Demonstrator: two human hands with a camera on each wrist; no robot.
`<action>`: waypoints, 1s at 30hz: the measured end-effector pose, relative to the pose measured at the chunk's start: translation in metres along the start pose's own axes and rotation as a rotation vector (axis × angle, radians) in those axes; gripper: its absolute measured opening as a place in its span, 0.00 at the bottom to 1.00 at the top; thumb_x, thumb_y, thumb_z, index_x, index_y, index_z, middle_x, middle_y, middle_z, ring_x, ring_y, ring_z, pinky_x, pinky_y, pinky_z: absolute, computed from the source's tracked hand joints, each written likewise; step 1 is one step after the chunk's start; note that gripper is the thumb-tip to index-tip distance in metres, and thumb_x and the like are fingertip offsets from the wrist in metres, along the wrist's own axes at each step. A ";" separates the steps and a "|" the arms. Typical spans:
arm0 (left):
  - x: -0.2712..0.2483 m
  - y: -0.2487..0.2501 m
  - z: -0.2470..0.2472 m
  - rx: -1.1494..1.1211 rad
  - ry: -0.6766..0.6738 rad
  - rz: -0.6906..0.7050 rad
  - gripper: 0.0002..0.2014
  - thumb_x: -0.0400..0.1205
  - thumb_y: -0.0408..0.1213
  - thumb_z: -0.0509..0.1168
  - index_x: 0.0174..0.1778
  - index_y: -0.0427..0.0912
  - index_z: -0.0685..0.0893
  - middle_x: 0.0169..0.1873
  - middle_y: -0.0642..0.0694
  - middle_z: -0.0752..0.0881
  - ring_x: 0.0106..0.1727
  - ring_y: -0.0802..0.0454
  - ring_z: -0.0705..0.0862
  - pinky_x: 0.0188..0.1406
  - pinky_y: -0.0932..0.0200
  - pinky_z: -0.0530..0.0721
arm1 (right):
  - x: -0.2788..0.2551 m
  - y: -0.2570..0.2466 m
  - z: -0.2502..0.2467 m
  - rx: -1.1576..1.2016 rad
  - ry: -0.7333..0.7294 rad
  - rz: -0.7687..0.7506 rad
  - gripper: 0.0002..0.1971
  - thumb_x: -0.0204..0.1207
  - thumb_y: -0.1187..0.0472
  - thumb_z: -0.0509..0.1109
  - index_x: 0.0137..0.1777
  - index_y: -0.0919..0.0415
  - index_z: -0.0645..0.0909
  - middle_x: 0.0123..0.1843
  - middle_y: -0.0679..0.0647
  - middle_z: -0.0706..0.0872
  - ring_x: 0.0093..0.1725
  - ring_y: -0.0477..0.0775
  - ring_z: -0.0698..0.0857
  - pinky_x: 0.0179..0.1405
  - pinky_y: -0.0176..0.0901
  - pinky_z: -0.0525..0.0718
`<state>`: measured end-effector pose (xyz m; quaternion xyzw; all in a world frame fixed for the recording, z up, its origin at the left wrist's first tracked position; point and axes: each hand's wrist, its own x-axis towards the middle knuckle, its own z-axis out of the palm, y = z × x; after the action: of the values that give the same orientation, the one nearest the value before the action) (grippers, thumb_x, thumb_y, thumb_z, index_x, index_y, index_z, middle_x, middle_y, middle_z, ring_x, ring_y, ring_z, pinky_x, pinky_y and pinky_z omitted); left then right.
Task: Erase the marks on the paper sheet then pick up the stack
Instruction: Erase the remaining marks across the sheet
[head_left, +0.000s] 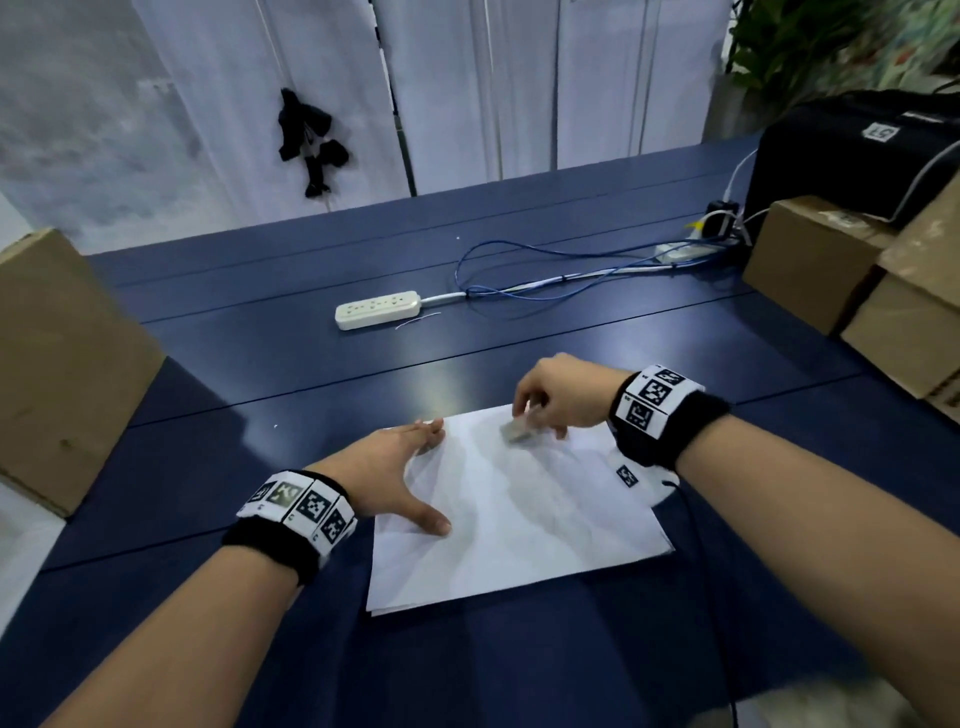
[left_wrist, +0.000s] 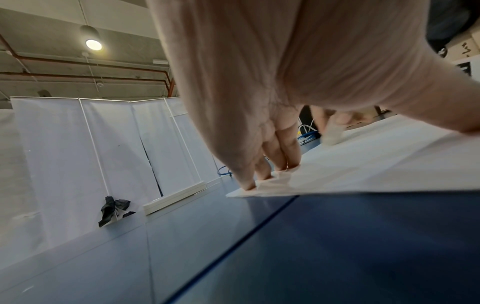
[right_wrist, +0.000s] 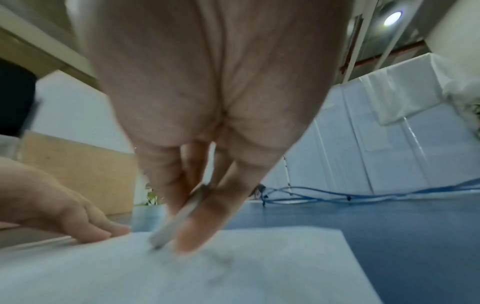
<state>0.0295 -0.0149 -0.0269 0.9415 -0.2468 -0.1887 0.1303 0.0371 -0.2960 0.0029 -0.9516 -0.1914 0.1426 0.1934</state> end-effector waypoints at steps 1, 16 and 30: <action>-0.001 0.002 0.000 -0.001 -0.008 0.001 0.67 0.56 0.67 0.82 0.88 0.48 0.58 0.86 0.60 0.58 0.86 0.63 0.55 0.78 0.71 0.50 | 0.005 0.005 0.000 0.001 0.081 0.012 0.07 0.73 0.53 0.72 0.46 0.53 0.88 0.34 0.47 0.91 0.26 0.44 0.90 0.49 0.45 0.90; -0.003 0.003 -0.002 -0.003 0.004 -0.006 0.66 0.58 0.66 0.83 0.88 0.47 0.58 0.86 0.60 0.58 0.86 0.61 0.55 0.84 0.63 0.53 | 0.014 -0.004 -0.002 0.005 0.025 0.006 0.05 0.75 0.56 0.71 0.45 0.55 0.86 0.35 0.49 0.91 0.28 0.49 0.91 0.46 0.44 0.91; -0.001 0.001 0.001 0.009 -0.005 -0.011 0.66 0.58 0.67 0.82 0.89 0.50 0.56 0.86 0.62 0.56 0.86 0.61 0.52 0.83 0.63 0.52 | -0.007 -0.002 -0.004 0.024 -0.144 -0.031 0.11 0.73 0.45 0.77 0.45 0.52 0.87 0.34 0.48 0.91 0.29 0.48 0.91 0.38 0.34 0.83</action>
<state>0.0278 -0.0153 -0.0267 0.9429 -0.2430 -0.1906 0.1244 0.0314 -0.2981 0.0084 -0.9334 -0.2180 0.2102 0.1926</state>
